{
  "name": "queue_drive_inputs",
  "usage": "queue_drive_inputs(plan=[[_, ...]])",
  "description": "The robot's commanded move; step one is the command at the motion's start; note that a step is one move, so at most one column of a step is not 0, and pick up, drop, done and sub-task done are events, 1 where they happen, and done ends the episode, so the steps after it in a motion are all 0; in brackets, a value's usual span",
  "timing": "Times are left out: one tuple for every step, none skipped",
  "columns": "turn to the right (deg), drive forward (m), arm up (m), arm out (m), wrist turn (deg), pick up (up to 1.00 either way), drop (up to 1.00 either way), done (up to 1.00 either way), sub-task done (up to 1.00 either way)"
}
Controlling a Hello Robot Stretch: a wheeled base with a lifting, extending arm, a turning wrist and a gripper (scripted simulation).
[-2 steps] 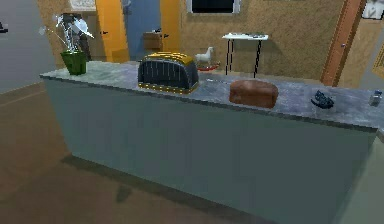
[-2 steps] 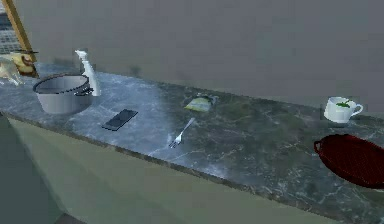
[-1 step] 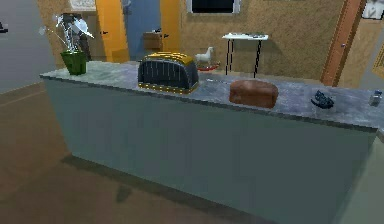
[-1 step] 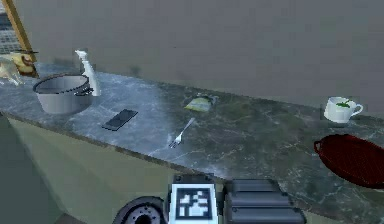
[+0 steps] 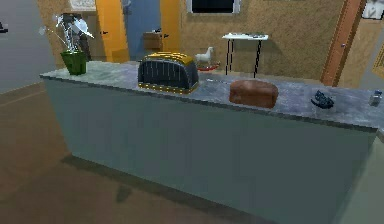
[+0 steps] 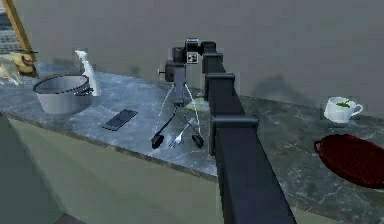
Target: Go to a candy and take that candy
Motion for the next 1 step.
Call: queue_drive_inputs(plan=[[0.0, 0.00, 0.00, 0.00, 45.0, 0.00, 0.00, 0.00, 0.00]])
